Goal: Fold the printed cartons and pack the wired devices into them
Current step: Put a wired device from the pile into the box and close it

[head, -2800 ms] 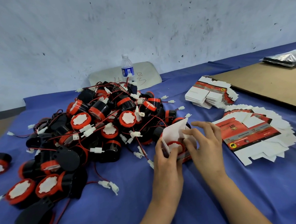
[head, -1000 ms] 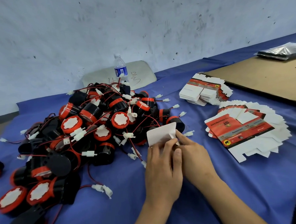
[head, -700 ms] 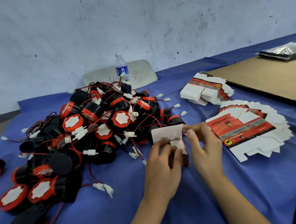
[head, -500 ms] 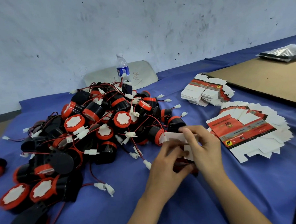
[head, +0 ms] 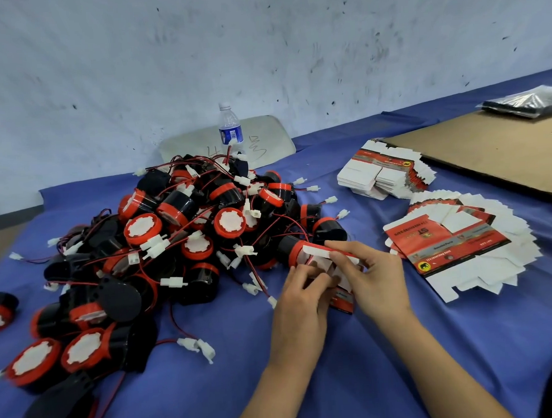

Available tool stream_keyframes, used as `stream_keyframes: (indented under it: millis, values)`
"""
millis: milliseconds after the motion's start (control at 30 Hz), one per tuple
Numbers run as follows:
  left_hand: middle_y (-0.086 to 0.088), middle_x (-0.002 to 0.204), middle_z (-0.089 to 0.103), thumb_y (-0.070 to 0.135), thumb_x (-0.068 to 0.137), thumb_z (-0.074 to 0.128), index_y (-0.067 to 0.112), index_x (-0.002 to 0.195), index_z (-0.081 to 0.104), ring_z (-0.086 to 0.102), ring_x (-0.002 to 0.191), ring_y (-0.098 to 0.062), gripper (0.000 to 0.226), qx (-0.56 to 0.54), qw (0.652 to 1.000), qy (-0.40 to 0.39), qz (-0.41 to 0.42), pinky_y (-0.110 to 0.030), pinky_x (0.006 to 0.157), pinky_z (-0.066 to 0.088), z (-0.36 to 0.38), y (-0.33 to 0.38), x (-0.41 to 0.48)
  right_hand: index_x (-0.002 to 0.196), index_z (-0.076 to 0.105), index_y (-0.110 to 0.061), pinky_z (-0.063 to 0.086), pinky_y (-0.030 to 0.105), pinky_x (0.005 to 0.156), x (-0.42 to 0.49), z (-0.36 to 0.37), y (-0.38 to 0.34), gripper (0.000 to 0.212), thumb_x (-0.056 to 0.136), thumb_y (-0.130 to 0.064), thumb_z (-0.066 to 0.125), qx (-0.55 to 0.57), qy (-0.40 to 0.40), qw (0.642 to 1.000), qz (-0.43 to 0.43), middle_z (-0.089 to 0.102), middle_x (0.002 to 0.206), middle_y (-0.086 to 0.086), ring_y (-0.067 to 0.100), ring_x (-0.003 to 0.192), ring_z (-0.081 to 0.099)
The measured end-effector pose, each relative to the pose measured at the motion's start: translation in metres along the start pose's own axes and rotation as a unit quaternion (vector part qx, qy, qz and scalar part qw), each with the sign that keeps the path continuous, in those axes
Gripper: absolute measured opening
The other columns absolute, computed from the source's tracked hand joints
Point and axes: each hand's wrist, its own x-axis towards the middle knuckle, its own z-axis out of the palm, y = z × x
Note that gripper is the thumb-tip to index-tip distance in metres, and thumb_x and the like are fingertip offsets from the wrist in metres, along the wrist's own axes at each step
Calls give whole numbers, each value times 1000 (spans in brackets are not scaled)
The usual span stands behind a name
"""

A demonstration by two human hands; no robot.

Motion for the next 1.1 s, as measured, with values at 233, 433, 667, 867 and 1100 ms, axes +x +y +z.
stream_keyframes:
  millis: [233, 433, 667, 867, 1100]
  values:
    - [4, 101, 59, 2, 80, 71, 15, 92, 71, 55, 94, -18, 17, 59, 996, 68, -9, -21, 75, 44, 3, 4, 0, 93, 76, -22, 47, 8, 80, -3, 4, 3, 24, 83, -1, 71, 35, -58, 998, 4, 74, 92, -14, -7, 88, 65]
    - [10, 101, 43, -1, 77, 75, 20, 82, 65, 53, 92, -6, 23, -63, 989, 118, -61, -9, 79, 42, 3, -4, -2, 87, 76, -22, 47, 25, 97, -1, 2, 4, 26, 80, 3, 73, 13, -98, 995, 1, 72, 90, -16, 3, 99, 66]
    - [9, 102, 53, -6, 84, 67, 31, 97, 59, 62, 93, -7, 40, -138, 973, 134, -130, -26, 84, 52, -5, -14, 4, 90, 78, -14, 40, 29, 107, -2, -1, 9, 17, 78, -3, 77, -3, -139, 990, 15, 70, 96, -17, -11, 101, 60]
    - [5, 93, 60, -8, 82, 69, 9, 86, 70, 60, 86, -4, 18, -91, 980, 142, -102, -15, 77, 48, -7, -18, 6, 94, 77, -10, 38, 10, 101, 0, -5, 12, 18, 80, 1, 74, 1, -176, 984, 0, 68, 104, -13, -19, 113, 47]
    - [3, 85, 60, -5, 82, 71, 8, 83, 71, 59, 79, -6, 12, -80, 983, 137, -88, -8, 72, 44, -9, -20, 8, 86, 76, -13, 35, 2, 93, -1, -3, 12, 18, 81, 3, 71, -16, -167, 986, -16, 68, 103, -16, -8, 117, 51]
